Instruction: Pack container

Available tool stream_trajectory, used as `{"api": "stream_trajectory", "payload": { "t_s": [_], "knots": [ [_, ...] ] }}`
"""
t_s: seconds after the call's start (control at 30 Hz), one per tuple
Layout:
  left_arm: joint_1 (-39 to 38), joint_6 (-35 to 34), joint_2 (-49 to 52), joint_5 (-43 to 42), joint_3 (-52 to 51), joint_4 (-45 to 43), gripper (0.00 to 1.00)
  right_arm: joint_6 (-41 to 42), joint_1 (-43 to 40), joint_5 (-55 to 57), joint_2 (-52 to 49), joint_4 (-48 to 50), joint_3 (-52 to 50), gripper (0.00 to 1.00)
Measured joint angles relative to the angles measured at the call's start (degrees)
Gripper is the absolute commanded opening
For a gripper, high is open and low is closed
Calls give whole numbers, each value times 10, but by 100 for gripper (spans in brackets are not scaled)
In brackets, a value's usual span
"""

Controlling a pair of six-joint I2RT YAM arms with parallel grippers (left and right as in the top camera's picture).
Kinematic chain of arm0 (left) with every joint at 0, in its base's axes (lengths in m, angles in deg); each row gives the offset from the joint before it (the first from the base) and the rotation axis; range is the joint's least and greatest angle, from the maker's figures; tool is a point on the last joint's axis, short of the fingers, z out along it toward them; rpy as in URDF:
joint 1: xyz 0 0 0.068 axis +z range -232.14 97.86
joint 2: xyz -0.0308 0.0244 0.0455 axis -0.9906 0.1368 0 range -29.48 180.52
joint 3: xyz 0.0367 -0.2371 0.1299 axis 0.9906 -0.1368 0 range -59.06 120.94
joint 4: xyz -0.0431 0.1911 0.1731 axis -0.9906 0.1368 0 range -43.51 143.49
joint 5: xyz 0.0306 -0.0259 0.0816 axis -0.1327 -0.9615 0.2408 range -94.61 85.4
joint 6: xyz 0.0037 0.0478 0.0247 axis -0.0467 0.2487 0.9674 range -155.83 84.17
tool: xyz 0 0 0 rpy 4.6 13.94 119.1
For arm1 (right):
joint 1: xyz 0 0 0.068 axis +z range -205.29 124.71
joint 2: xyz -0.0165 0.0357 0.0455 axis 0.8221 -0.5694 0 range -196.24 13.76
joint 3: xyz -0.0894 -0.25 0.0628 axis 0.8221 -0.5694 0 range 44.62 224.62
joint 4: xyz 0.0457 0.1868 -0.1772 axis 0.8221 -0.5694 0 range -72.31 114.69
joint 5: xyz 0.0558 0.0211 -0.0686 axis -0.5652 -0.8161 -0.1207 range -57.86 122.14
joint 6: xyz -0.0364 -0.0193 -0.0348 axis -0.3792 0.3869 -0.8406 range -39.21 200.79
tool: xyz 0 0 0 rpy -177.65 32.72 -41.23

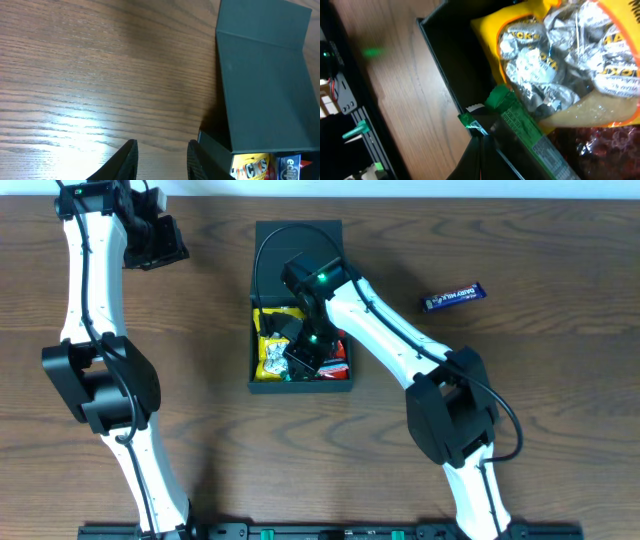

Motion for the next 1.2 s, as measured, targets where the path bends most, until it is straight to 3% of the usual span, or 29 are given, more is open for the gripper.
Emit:
{"api": "stream_trajectory", "payload": {
  "t_s": [0.7, 0.97, 1.07, 1.2],
  "knots": [
    [0, 0, 0, 0, 0, 1, 34, 16, 1, -10, 1, 10, -14, 2],
    [0, 0, 0, 0, 0, 1, 33, 22, -9, -21, 54, 49, -5, 2],
    [0, 0, 0, 0, 0, 1, 34, 57, -29, -26, 76, 87, -2, 2],
    [0, 0, 0, 0, 0, 1, 34, 173, -70, -28, 84, 122, 3, 2]
  ]
}}
